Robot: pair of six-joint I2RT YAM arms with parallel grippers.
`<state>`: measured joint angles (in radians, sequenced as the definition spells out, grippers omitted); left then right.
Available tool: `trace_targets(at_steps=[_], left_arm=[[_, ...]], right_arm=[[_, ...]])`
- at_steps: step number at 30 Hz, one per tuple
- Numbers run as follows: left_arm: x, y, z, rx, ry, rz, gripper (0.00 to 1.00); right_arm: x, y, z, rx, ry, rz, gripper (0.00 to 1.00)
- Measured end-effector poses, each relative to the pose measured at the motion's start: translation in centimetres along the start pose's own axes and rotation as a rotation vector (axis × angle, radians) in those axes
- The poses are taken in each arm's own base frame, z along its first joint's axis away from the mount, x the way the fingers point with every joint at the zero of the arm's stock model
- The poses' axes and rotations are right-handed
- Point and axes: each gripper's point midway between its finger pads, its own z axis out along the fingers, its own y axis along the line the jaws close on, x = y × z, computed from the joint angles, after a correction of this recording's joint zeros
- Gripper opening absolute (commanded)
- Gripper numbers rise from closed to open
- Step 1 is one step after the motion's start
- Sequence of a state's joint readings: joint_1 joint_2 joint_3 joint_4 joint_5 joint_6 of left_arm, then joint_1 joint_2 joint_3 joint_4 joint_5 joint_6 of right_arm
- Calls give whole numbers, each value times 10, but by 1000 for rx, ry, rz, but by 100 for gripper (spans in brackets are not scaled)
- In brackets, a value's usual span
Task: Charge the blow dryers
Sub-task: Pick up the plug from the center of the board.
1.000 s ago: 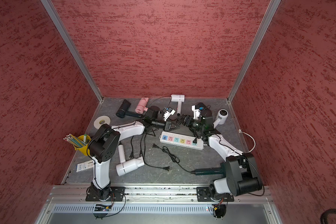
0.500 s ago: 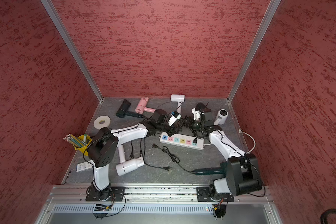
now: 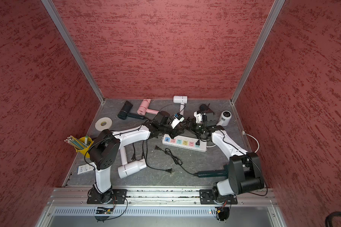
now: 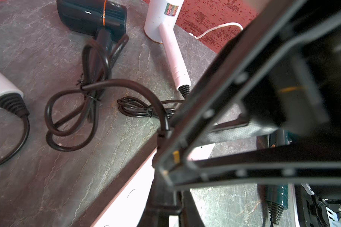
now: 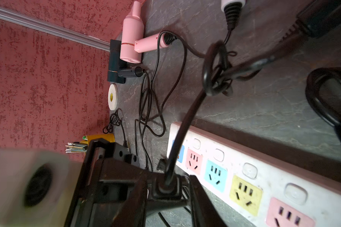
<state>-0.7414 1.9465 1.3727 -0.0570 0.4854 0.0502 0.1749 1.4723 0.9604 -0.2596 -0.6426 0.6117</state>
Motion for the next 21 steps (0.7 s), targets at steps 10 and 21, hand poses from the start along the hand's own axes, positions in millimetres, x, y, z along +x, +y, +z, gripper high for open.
trace_targets(at_steps=[10, 21], left_arm=[[5, -3, 1, -14, 33, 20, 0], [-4, 0, -17, -5, -15, -61, 96]], right_arm=[[0, 0, 4, -8, 17, -15, 12], [-2, -9, -11, 65, -87, -43, 0]])
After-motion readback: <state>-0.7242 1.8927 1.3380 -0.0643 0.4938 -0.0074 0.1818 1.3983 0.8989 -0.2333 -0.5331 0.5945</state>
